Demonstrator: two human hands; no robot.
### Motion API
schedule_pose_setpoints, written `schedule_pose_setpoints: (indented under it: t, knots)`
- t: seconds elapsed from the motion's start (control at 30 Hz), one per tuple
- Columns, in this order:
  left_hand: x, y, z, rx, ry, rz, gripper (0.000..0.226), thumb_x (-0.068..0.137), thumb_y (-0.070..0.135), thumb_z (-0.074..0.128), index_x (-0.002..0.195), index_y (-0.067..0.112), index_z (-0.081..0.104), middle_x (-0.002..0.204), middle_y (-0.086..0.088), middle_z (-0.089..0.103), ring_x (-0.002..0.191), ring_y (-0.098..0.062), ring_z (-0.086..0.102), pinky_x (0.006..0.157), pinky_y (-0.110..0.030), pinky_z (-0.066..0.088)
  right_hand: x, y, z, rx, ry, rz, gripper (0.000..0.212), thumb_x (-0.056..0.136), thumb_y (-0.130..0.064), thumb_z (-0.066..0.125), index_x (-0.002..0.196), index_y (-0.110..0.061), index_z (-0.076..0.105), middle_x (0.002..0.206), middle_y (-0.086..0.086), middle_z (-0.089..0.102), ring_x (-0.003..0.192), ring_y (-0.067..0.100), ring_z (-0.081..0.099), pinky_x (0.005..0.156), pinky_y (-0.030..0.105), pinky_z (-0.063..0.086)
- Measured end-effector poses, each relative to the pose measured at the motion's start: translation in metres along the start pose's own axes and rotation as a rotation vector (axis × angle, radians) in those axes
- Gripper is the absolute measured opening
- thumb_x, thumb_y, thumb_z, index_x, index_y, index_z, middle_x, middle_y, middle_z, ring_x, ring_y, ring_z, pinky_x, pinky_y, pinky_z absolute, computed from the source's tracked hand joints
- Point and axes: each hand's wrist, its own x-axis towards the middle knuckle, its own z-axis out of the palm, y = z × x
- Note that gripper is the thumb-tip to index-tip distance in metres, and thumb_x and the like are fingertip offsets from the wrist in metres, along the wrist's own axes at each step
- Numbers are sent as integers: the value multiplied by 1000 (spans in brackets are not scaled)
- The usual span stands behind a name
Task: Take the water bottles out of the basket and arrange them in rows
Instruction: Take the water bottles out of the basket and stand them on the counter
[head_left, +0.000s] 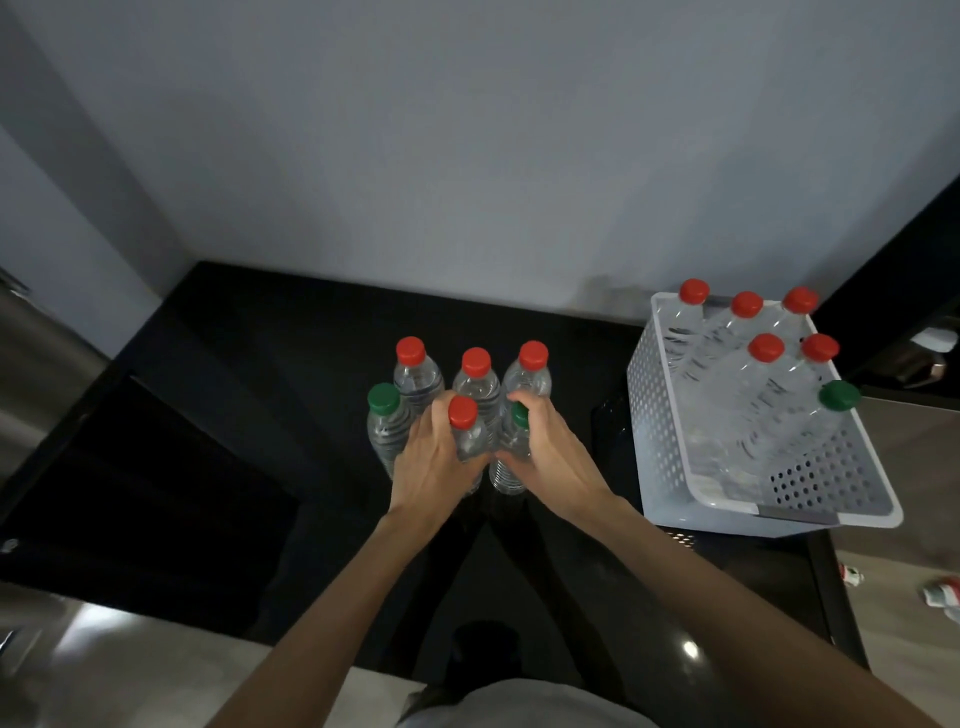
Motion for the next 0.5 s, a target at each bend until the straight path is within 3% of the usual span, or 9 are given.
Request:
schedule_pose_setpoints:
  t: [0.17,0.33,0.43,0.5]
  knots:
    - [-7,1,-5,47,53,7,83,83,39,73,141,29,14,141,-7,48,127,-18,53,91,-37,54,-2,1,-8,-105,-6,1,70,90,-27,64,143,-34,19,140,0,38,123,16,47,86,39,54]
    - [-9,14,-24,-44,211,75,68,87,30,69,140,25,25,134,-5,53,118,-14,58,86,-35,57,-9,-2,-28,-174,16,-61,68,92,-27,61,145,-38,22,138,-1,36,122,16,45,76,37,57]
    - [-9,29,-42,-36,283,104,57,91,28,66,138,20,35,130,-2,55,111,-6,53,79,-26,52,-12,-8,-52,-207,131,-112,59,90,-29,62,142,-30,34,133,-2,43,116,14,50,74,34,58]
    - [-8,43,-52,13,330,160,49,92,27,63,136,19,42,129,-2,55,111,-9,52,79,-25,46,-14,-13,-73,-188,219,-127,52,91,-29,60,140,-26,42,130,-3,47,114,13,52,78,30,55]
